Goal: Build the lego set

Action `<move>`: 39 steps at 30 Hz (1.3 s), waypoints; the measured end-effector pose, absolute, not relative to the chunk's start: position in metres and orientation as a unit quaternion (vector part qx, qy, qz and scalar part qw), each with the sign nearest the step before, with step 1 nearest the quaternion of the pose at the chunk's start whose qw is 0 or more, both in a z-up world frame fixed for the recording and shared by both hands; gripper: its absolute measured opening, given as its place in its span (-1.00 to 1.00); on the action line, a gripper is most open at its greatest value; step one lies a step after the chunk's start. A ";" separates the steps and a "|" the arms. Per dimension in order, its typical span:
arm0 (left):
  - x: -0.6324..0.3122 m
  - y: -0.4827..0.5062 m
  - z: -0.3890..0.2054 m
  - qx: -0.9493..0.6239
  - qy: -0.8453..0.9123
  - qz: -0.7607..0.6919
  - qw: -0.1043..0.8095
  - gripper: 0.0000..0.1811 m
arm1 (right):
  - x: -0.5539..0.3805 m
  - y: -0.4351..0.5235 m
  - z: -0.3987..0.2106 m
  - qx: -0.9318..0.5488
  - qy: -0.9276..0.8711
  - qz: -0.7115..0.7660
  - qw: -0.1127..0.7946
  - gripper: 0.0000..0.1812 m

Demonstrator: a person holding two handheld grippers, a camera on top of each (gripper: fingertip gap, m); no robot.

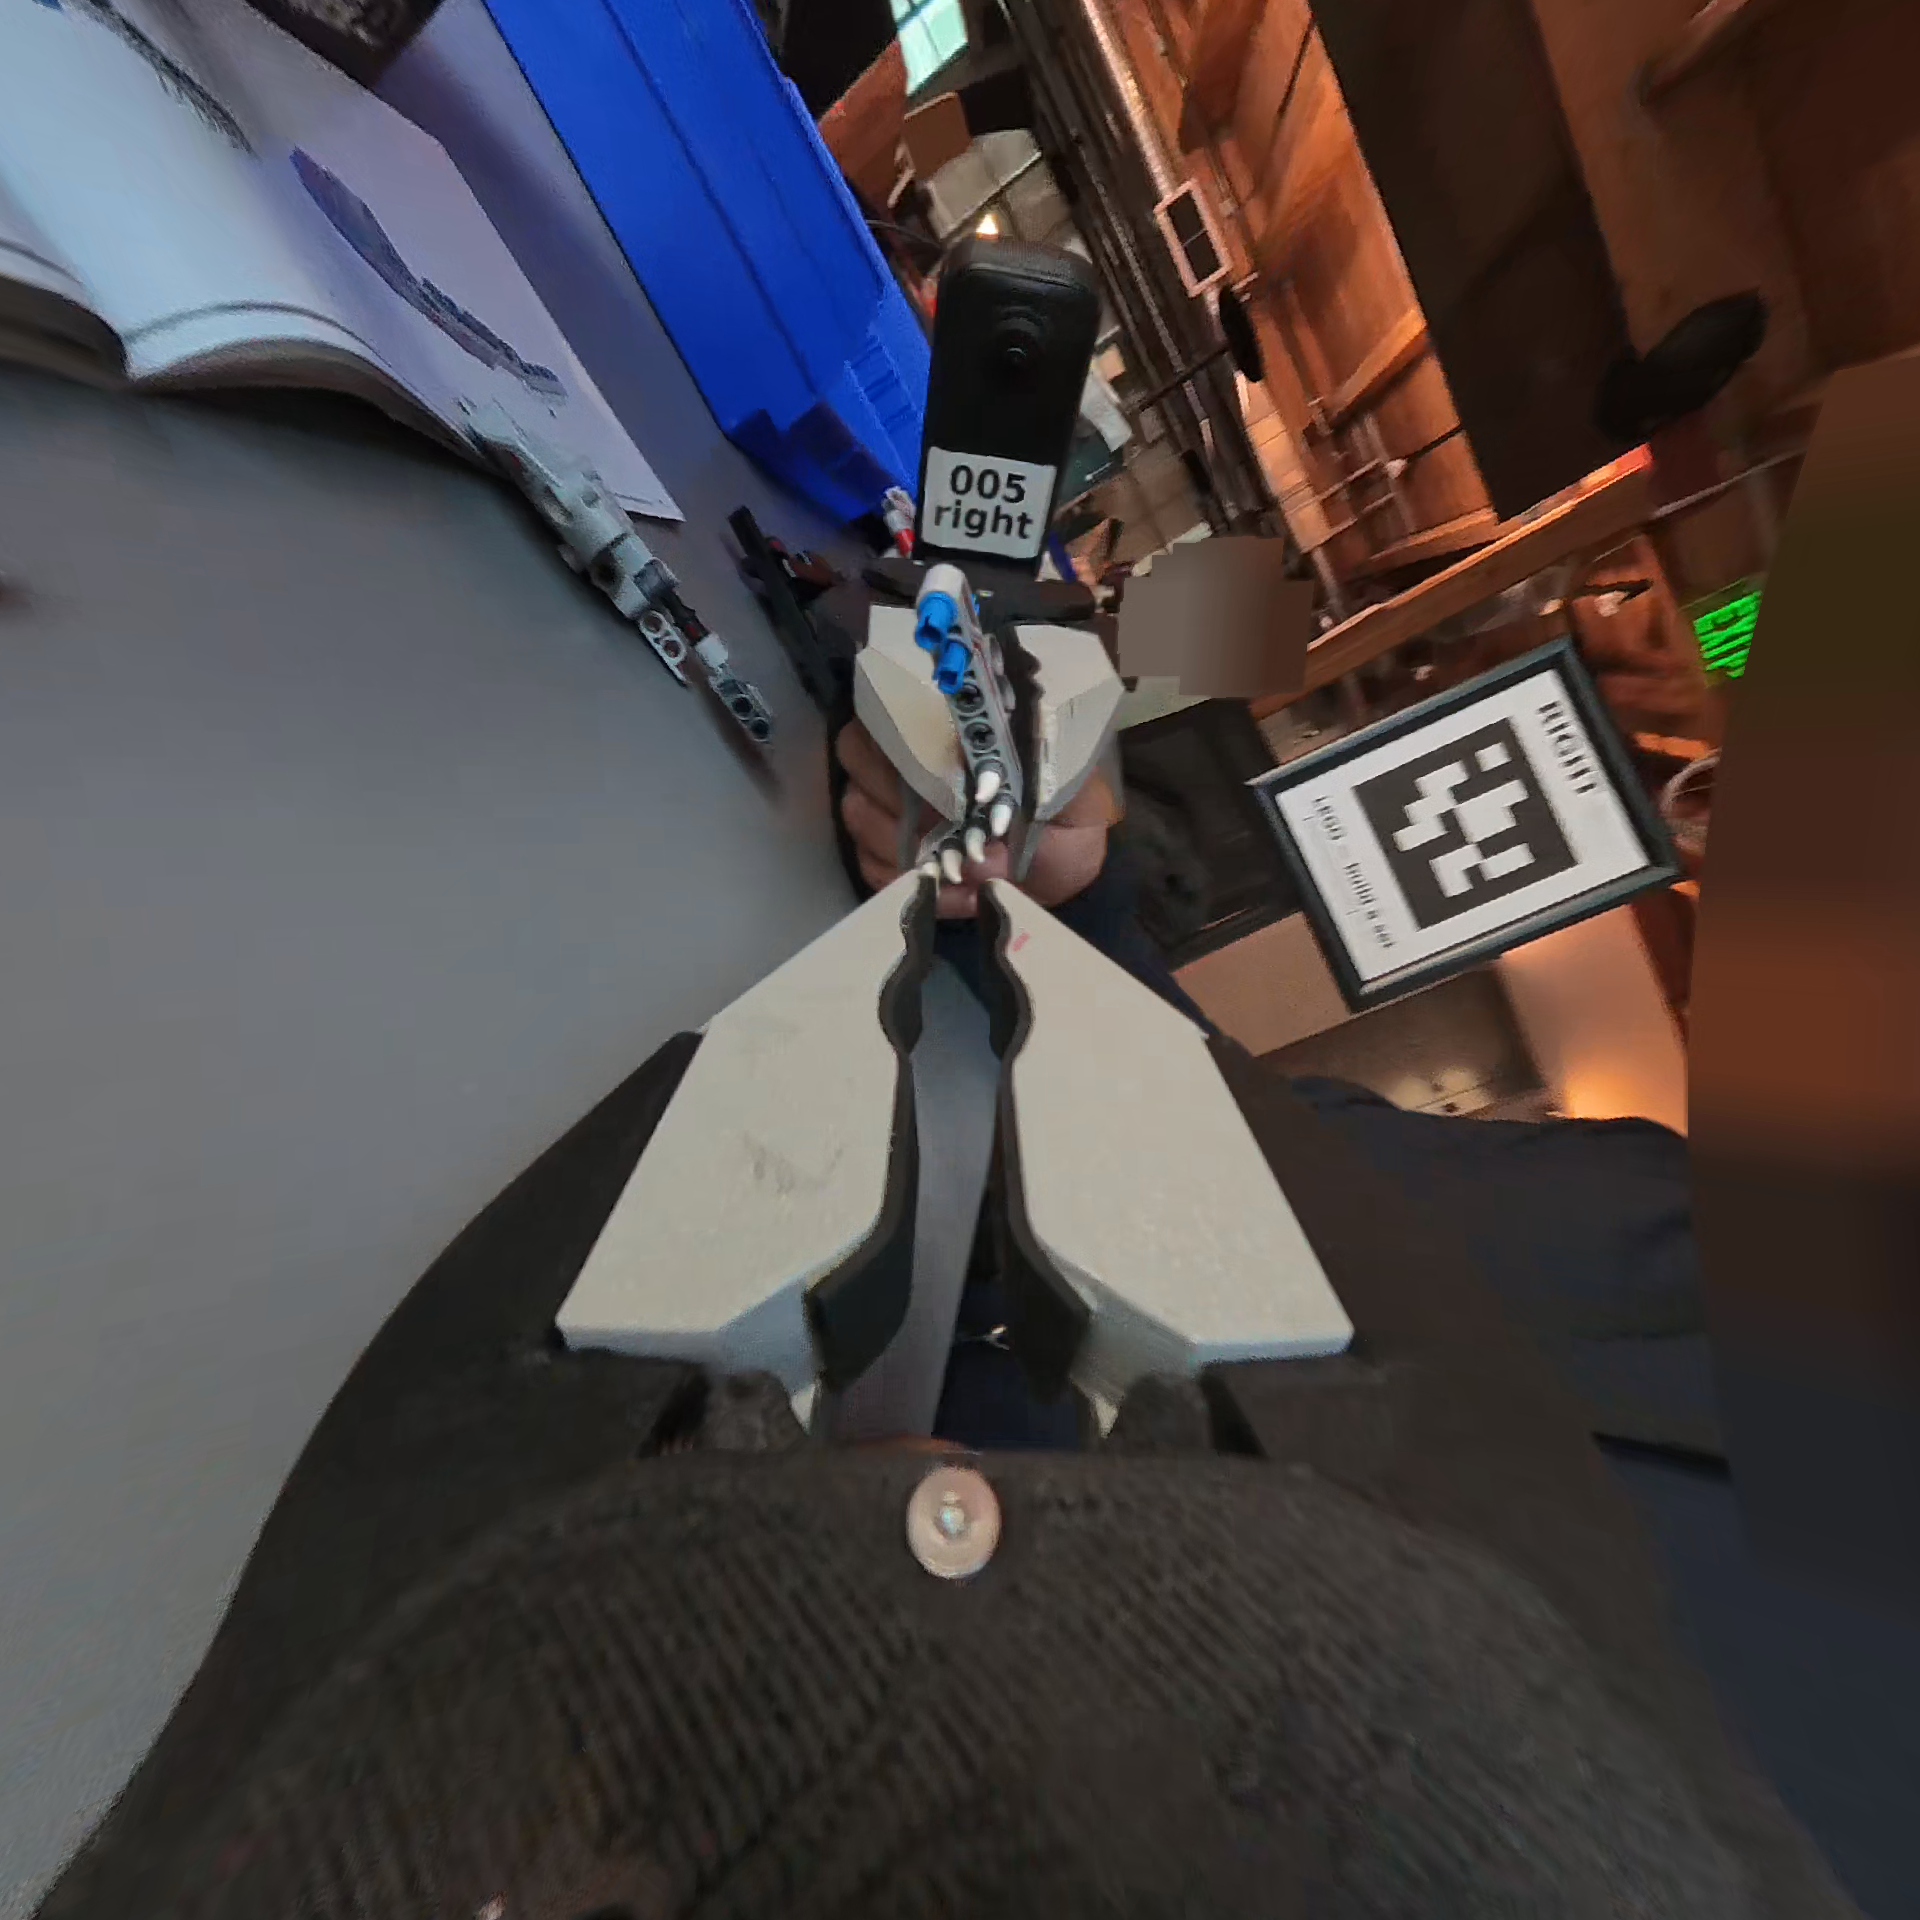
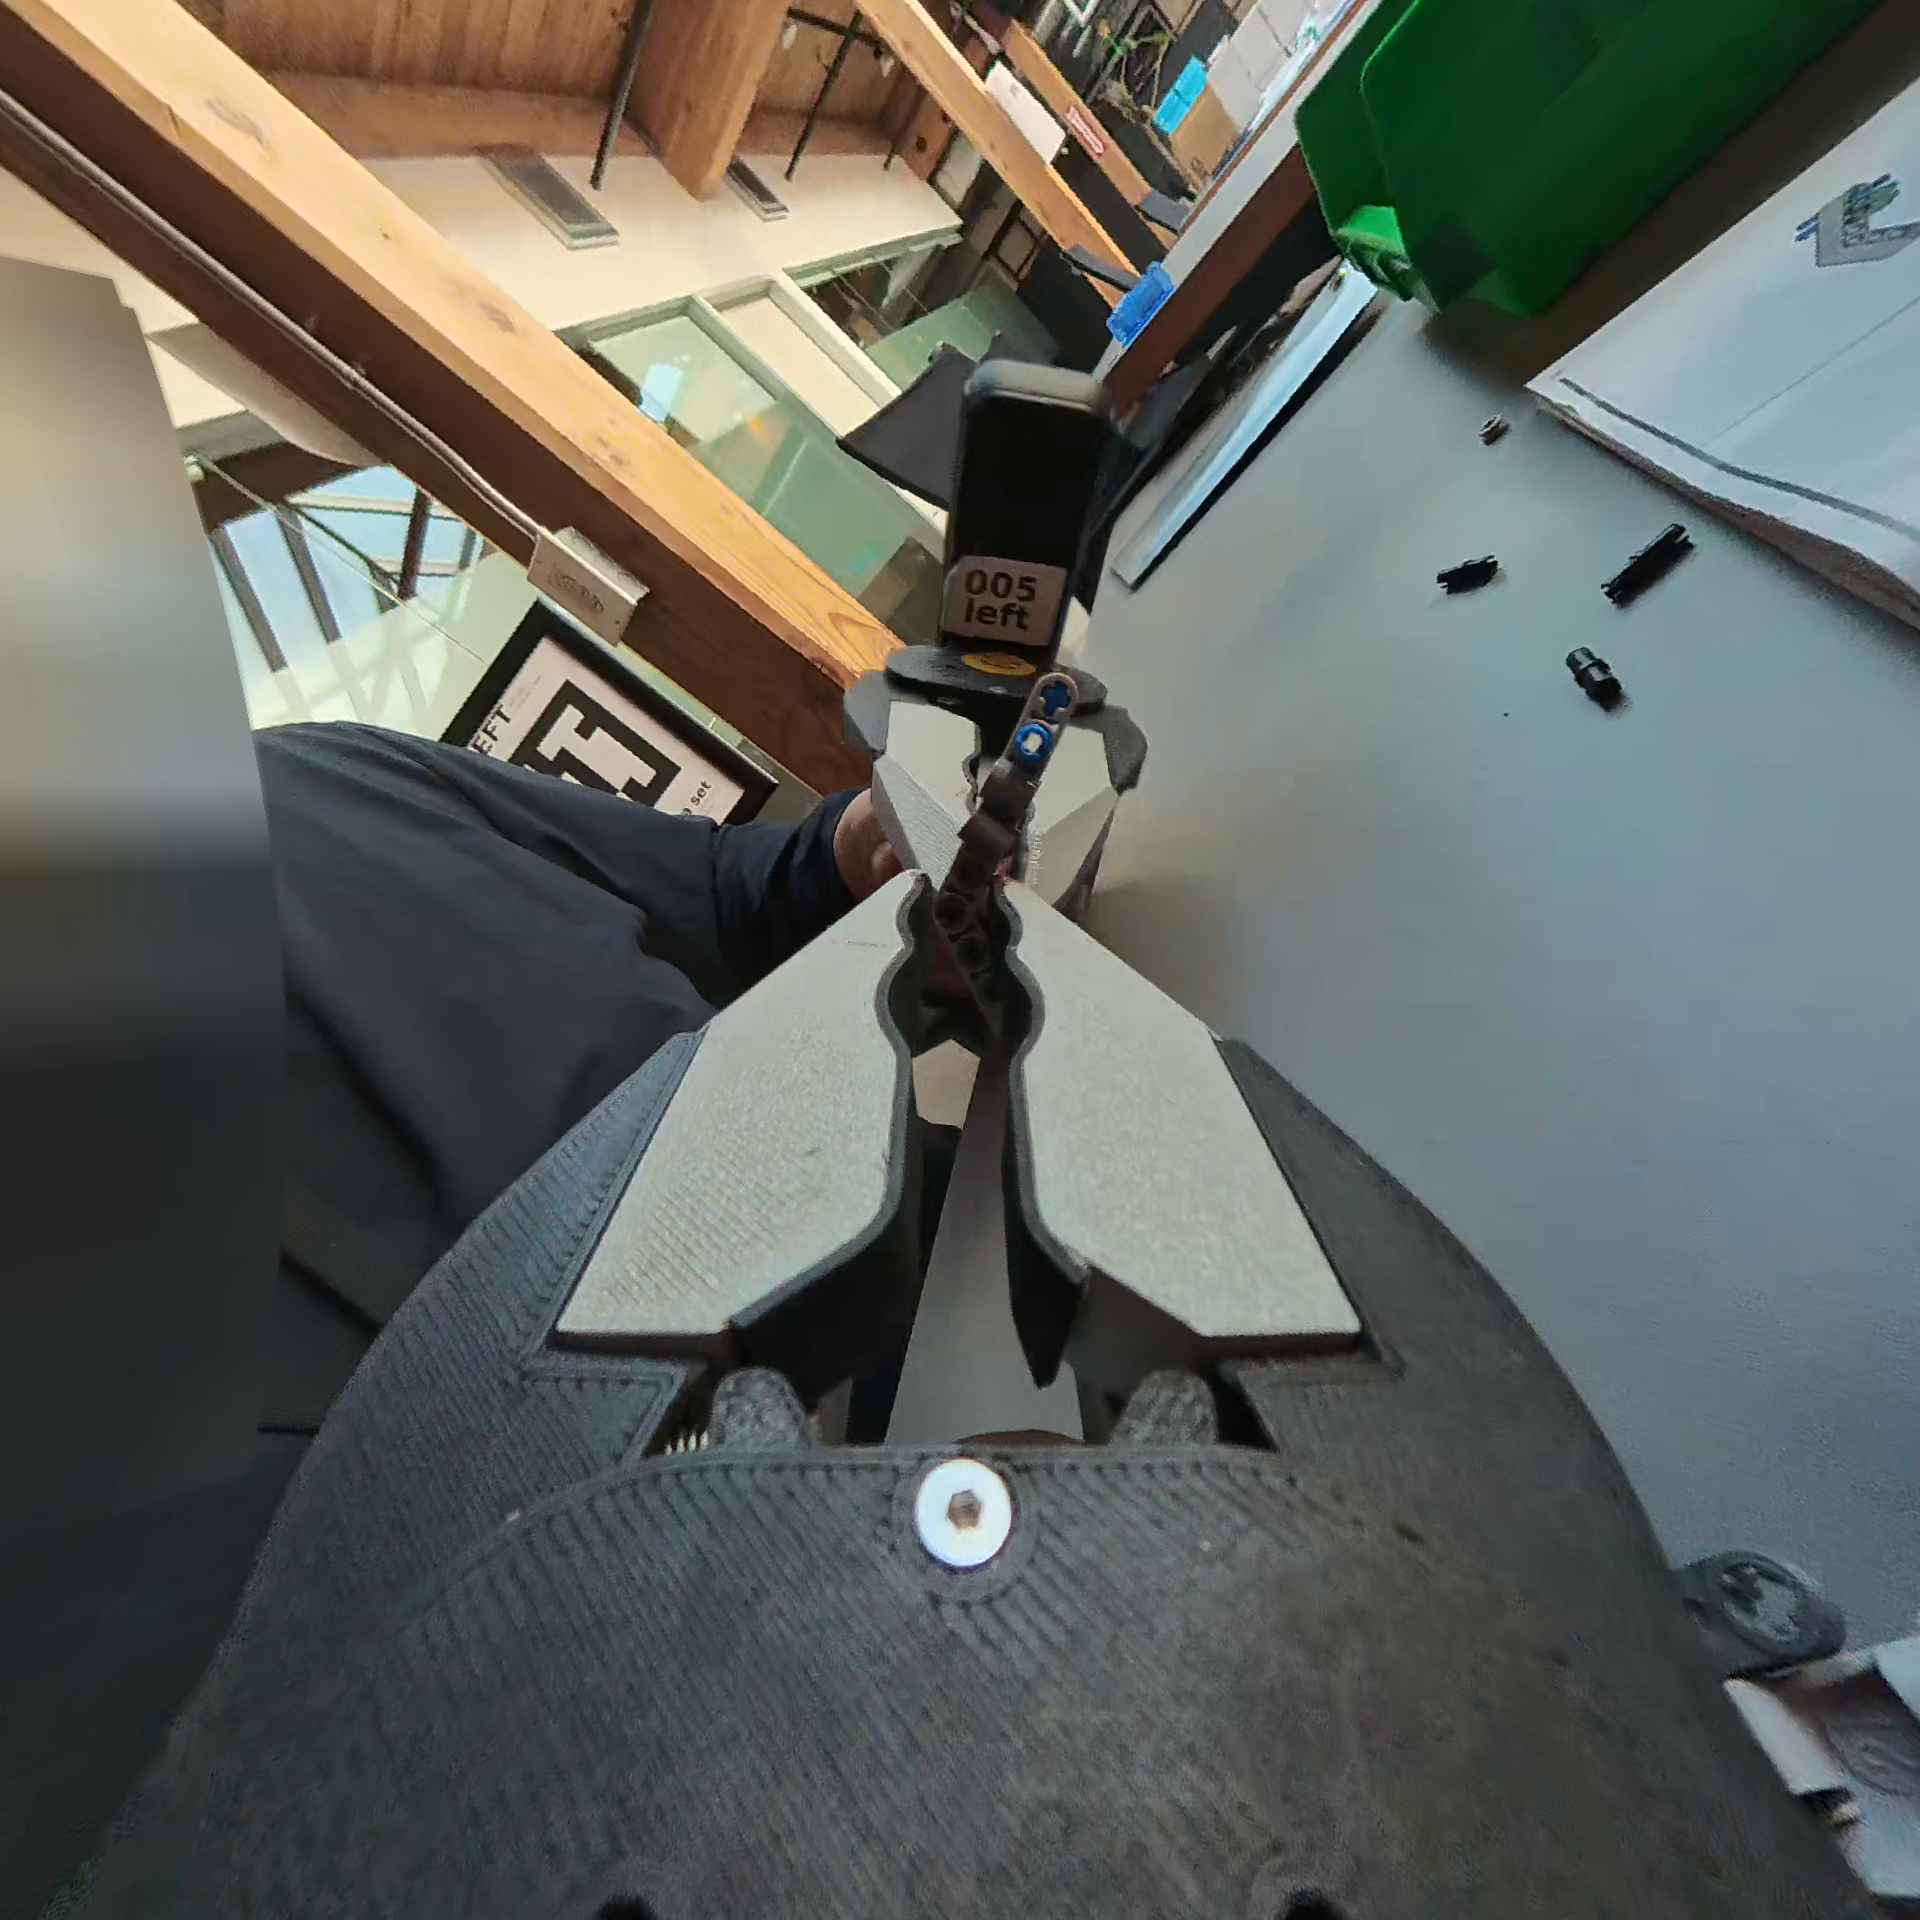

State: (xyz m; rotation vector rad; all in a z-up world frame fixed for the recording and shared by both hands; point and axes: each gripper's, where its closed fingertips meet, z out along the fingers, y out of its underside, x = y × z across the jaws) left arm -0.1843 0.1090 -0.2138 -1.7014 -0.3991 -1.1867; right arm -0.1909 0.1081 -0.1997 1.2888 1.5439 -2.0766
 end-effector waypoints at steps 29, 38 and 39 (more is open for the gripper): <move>-0.172 0.107 -0.213 -0.702 -0.120 -0.536 0.453 -0.90 | -0.187 0.105 -0.209 0.446 0.551 -0.693 0.134 -0.92; -0.215 0.094 -0.218 -0.742 -0.105 -0.431 0.503 -0.82 | -0.186 0.111 -0.226 0.475 0.587 -0.649 0.097 -0.92; -0.224 0.091 -0.218 -0.749 -0.101 -0.409 0.512 -0.81 | -0.185 0.110 -0.231 0.487 0.588 -0.635 0.116 -0.92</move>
